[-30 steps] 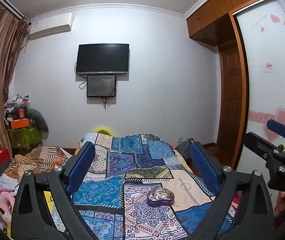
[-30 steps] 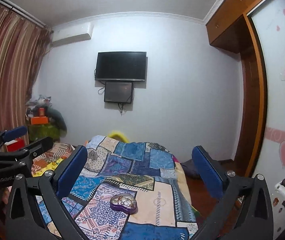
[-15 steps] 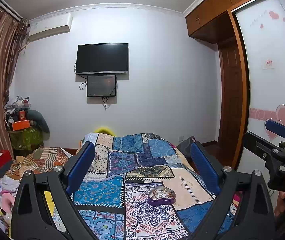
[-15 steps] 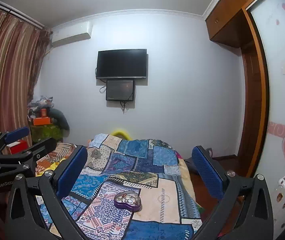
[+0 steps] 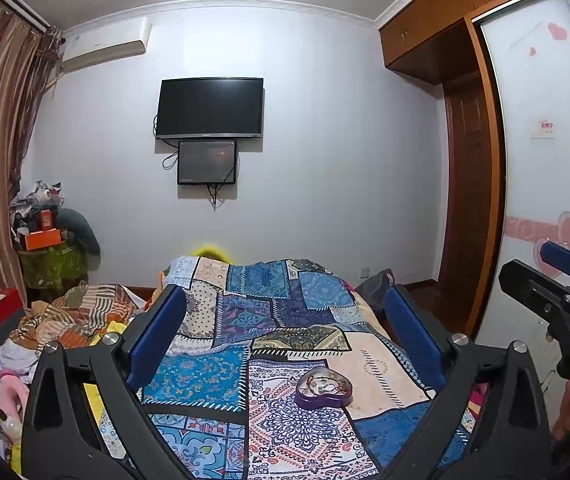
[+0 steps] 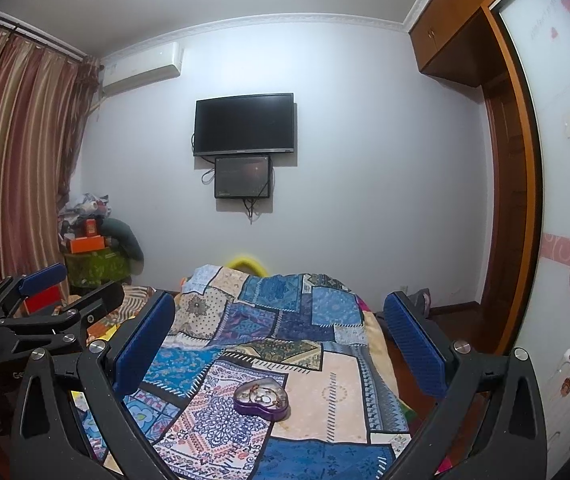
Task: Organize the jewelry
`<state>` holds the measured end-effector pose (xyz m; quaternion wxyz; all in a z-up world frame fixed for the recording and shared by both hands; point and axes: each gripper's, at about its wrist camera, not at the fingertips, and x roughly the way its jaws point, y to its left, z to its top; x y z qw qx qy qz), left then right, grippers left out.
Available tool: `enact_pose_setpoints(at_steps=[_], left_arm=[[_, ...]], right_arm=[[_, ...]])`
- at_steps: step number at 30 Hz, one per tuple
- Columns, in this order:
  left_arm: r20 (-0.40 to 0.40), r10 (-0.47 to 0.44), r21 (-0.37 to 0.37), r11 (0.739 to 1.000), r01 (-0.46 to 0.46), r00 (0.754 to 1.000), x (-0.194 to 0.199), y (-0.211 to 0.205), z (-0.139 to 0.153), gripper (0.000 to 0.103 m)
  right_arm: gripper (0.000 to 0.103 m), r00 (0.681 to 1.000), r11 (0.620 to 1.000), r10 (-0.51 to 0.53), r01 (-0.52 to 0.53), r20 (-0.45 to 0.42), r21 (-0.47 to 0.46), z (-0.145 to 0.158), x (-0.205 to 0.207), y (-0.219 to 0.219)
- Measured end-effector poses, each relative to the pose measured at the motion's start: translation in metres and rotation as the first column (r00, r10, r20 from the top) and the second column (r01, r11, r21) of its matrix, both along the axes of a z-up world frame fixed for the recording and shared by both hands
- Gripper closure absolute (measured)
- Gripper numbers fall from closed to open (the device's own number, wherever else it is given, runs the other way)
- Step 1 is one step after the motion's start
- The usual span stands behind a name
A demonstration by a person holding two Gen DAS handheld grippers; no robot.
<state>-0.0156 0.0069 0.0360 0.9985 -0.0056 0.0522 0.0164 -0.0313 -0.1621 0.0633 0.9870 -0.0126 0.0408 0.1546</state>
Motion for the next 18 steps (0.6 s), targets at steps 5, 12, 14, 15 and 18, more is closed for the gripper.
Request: enact_pose_setpoints(at_steps=[5,12,14,15,18], left_arm=[[-0.007,-0.008,-0.005,1.000,0.008,1.000,0.0023,0.0013,-0.0004,0.003],[-0.010,-0.014,-0.007,1.000,0.014,1.000,0.0036,0.0017,-0.0003,0.003],[-0.011,-0.015,-0.007,1.000,0.014,1.000,0.0045,0.0020,-0.0007,0.003],[-0.012,-0.016,-0.007,1.000,0.015,1.000,0.0047,0.0021,-0.0009,0.003],[-0.015,-0.018,-0.009,1.000,0.018,1.000,0.0061,0.0021,-0.0007,0.003]], right_arm=[[0.000,1.000,1.000,-0.001,0.001,-0.011,0.003,-0.0007,0.0026,-0.0010],[0.000,1.000,1.000,0.000,0.001,-0.025,0.012,-0.0010,0.0062,-0.0037],[0.000,1.000,1.000,-0.001,0.001,-0.029,0.013,-0.0010,0.0078,-0.0034],[0.000,1.000,1.000,-0.003,0.003,-0.030,0.013,-0.0008,0.0081,-0.0032],[0.000,0.999,1.000,-0.005,0.005,-0.035,0.015,-0.0006,0.0093,-0.0026]])
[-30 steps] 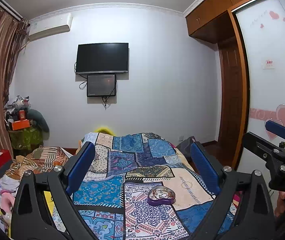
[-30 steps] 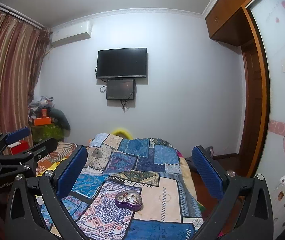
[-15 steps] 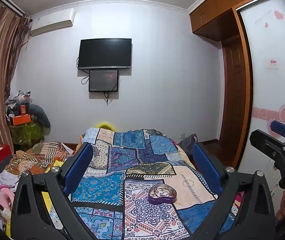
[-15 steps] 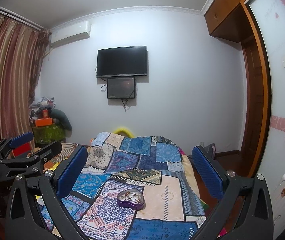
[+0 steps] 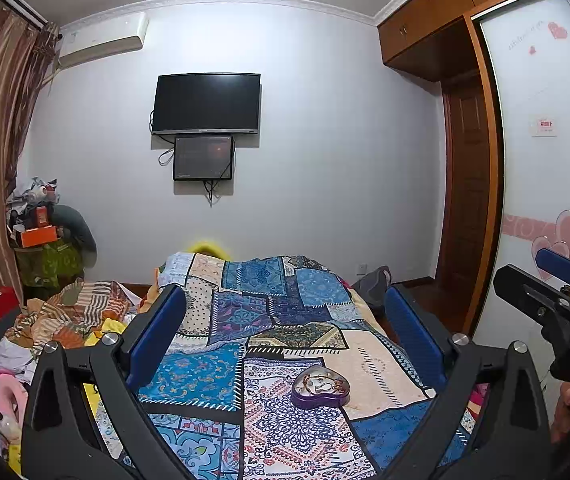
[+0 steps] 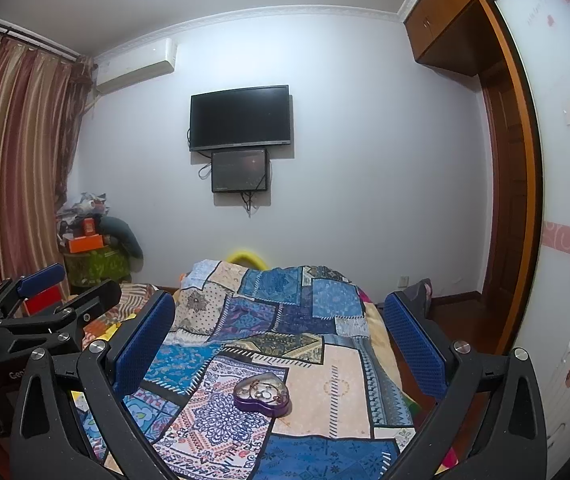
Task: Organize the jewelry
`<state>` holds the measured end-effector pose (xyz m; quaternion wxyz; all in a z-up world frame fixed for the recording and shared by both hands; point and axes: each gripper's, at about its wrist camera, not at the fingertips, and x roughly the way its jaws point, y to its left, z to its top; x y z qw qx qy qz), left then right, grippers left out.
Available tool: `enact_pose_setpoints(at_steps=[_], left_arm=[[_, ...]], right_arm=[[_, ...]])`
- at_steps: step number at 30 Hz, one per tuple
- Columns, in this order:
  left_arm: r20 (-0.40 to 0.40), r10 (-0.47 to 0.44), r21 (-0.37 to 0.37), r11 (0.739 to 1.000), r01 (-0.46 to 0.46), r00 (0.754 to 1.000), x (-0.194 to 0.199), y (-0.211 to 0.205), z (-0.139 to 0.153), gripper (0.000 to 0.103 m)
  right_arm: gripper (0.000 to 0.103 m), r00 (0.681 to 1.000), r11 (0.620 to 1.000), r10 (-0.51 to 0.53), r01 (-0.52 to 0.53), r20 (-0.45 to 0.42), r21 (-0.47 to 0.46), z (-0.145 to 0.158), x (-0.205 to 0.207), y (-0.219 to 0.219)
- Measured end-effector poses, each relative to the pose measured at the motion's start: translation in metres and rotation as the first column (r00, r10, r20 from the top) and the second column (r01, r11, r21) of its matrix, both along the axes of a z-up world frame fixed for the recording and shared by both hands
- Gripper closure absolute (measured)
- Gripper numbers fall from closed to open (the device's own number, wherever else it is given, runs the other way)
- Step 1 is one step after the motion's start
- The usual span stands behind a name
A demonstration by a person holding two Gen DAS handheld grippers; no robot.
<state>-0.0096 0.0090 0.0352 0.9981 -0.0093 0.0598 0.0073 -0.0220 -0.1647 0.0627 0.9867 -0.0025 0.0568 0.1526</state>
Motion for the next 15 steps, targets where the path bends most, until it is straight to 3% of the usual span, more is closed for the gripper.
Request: enact_pose_setpoints(at_steps=[15], left_arm=[[0.005,-0.004,0.012,1.000,0.004,1.000,0.0012,-0.0027,-0.0014,0.003]], right_arm=[[0.000,1.000,1.000,-0.001,0.001,-0.013,0.013,-0.0023,0.0027,-0.0019]])
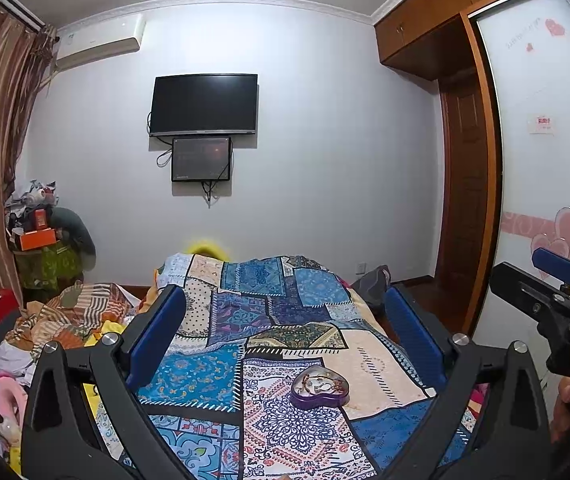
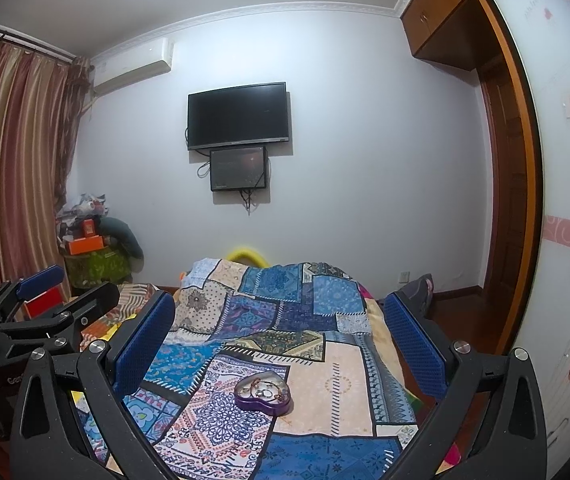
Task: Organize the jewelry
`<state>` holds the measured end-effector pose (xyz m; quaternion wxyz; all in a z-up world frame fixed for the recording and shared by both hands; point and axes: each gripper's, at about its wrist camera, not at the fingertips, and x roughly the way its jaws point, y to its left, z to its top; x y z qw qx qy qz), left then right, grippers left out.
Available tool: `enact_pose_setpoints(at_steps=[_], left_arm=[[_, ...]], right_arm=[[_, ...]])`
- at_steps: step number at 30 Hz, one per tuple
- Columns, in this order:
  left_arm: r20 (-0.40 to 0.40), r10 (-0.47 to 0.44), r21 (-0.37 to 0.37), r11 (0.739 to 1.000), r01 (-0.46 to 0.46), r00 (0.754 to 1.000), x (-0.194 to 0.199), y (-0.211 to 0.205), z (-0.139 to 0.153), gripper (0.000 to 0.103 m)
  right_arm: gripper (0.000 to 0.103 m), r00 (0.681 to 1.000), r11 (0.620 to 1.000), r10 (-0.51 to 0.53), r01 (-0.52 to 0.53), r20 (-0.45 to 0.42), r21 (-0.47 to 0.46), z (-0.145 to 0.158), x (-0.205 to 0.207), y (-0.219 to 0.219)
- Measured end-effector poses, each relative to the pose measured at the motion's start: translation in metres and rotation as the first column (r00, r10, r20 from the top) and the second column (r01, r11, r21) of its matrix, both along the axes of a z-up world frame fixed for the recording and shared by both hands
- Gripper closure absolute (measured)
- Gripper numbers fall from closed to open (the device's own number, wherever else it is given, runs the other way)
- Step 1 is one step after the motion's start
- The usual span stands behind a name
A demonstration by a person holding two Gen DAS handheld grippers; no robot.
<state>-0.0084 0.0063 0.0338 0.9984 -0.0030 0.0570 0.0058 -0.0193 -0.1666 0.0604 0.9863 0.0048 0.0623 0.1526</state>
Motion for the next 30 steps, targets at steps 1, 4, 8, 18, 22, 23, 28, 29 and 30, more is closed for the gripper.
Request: enact_pose_setpoints(at_steps=[1,4,8,18,22,23,28,29,30], left_arm=[[0.001,0.000,0.001,1.000,0.000,1.000,0.000,0.000,0.001,0.003],[0.000,-0.007,0.002,1.000,0.007,1.000,0.000,-0.001,0.001,0.002],[0.003,-0.008,0.008,1.000,0.008,1.000,0.001,-0.002,0.001,0.002],[-0.009,-0.021,0.011,1.000,0.021,1.000,0.003,-0.003,-0.001,0.001],[-0.014,-0.022,0.012,1.000,0.022,1.000,0.005,-0.003,-0.003,0.001],[-0.015,-0.023,0.011,1.000,0.024,1.000,0.006,-0.003,-0.003,0.001],[-0.022,-0.023,0.006,1.000,0.023,0.999,0.009,-0.002,-0.006,0.001],[-0.023,-0.022,0.006,1.000,0.022,0.999,0.010,-0.002,-0.006,0.000],[-0.026,-0.022,0.006,1.000,0.022,0.999,0.011,-0.002,-0.007,0.001]], right_arm=[[0.000,1.000,1.000,-0.001,0.001,-0.001,0.001,0.000,0.000,0.000],[0.000,1.000,1.000,-0.001,0.001,-0.004,0.005,0.001,0.001,-0.001],[0.000,1.000,1.000,-0.001,0.001,-0.007,0.003,0.000,0.002,-0.002],[0.000,1.000,1.000,-0.007,0.007,-0.011,0.003,-0.003,0.004,-0.003],[0.000,1.000,1.000,-0.008,0.008,-0.021,0.005,-0.005,0.006,-0.003],[0.000,1.000,1.000,-0.008,0.008,-0.023,0.005,-0.006,0.006,-0.003],[0.000,1.000,1.000,-0.006,0.006,-0.031,0.004,-0.007,0.008,-0.003],[0.000,0.999,1.000,-0.005,0.005,-0.033,0.004,-0.007,0.009,-0.004],[0.000,0.999,1.000,-0.003,0.004,-0.036,0.003,-0.008,0.009,-0.003]])
